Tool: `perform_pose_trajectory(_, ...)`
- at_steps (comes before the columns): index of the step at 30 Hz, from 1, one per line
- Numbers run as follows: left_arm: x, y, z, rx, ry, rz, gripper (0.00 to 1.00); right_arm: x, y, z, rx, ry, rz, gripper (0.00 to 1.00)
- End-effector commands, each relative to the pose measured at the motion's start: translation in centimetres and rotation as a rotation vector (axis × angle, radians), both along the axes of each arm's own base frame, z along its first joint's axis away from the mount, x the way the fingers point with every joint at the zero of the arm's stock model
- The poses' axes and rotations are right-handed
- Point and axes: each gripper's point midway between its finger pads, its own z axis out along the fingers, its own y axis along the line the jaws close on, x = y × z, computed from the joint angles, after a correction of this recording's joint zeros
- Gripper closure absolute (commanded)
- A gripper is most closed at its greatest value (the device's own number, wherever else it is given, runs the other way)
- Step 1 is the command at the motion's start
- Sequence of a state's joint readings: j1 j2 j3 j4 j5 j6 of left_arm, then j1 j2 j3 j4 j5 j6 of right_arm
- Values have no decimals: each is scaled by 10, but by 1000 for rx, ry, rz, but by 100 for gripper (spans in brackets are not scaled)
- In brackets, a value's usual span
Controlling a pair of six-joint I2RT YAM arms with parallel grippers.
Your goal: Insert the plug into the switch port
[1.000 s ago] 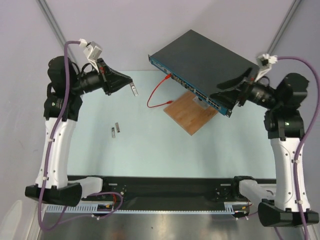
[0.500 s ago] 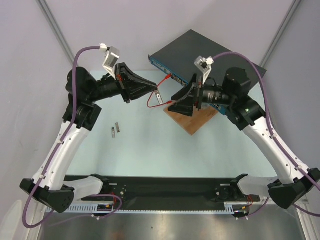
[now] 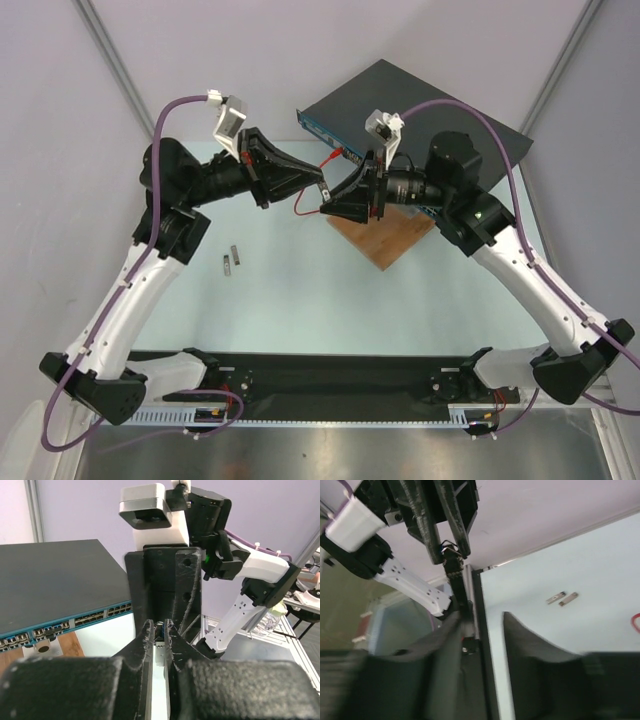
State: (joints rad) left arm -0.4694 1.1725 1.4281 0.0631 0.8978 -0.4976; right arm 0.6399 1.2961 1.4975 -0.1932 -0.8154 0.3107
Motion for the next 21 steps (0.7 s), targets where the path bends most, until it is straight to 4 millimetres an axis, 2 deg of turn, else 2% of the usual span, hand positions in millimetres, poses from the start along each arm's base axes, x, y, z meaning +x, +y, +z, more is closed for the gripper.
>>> perform_pose_trajectory(1, -6, -1, 7, -28, -19, -8, 100, 4, 4, 24, 40, -120, -21, 66)
perform_pose_trajectory(2, -6, -1, 6, -27, -15, -9, 100, 4, 4, 23, 33, -124, -28, 86)
perform_pose_trajectory(3, -7, 0, 5, -26, -12, -5, 100, 4, 3, 23, 26, -132, -33, 96)
perform_pose_trajectory(4, -8, 0, 5, -25, -12, -6, 93, 7, 2, 19, 5, -163, -45, 100)
perform_pose_trajectory(6, -6, 2, 0, -7, 17, 14, 76, 10, -3, 20, -17, -221, -76, 100)
perform_pose_trajectory(7, -8, 6, 1, -3, 4, 23, 64, 12, -6, 18, -36, -244, -94, 100)
perform_pose_trajectory(8, -8, 9, 4, -1, -1, 39, 41, 17, -13, 15, -72, -292, -140, 100)
perform_pose_trajectory(9, 0, 15, -3, 18, 42, 85, 33, 20, -17, 13, -98, -338, -161, 100)
perform_pose_trajectory(10, -1, 20, -1, 20, 36, 106, 23, 27, -25, 4, -154, -355, -217, 100)
perform_pose_trajectory(11, 2, 29, 3, 22, 30, 137, 21, 24, -30, 6, -190, -471, -229, 100)
perform_pose_trajectory(12, 3, 33, -6, 53, 76, 153, 20, 22, -32, 2, -224, -521, -238, 100)
perform_pose_trajectory(13, 6, 37, -10, 81, 65, 178, 18, 21, -35, -11, -286, -567, -235, 100)
perform_pose_trajectory(14, 4, 40, -8, 100, 59, 192, 18, 27, -43, -13, -341, -626, -300, 100)
perform_pose_trajectory(15, 1, 42, -24, 149, 115, 189, 18, 15, -41, -11, -371, -755, -275, 100)
perform_pose_trajectory(16, -2, 42, -32, 182, 115, 174, 19, 21, -49, -22, -444, -800, -329, 100)
perform_pose_trajectory(18, -6, 42, -47, 238, 154, 157, 19, 10, -44, -27, -501, -958, -297, 100)
perform_pose_trajectory(19, -10, 44, -64, 301, 188, 142, 20, 12, -51, -34, -558, -999, -332, 100)
perform_pose_trajectory(20, -15, 43, -64, 323, 182, 124, 21, 11, -52, -36, -584, -1050, -338, 100)
perform_pose_trajectory(21, -17, 44, -77, 364, 227, 115, 21, 3, -47, -35, -602, -1136, -313, 100)
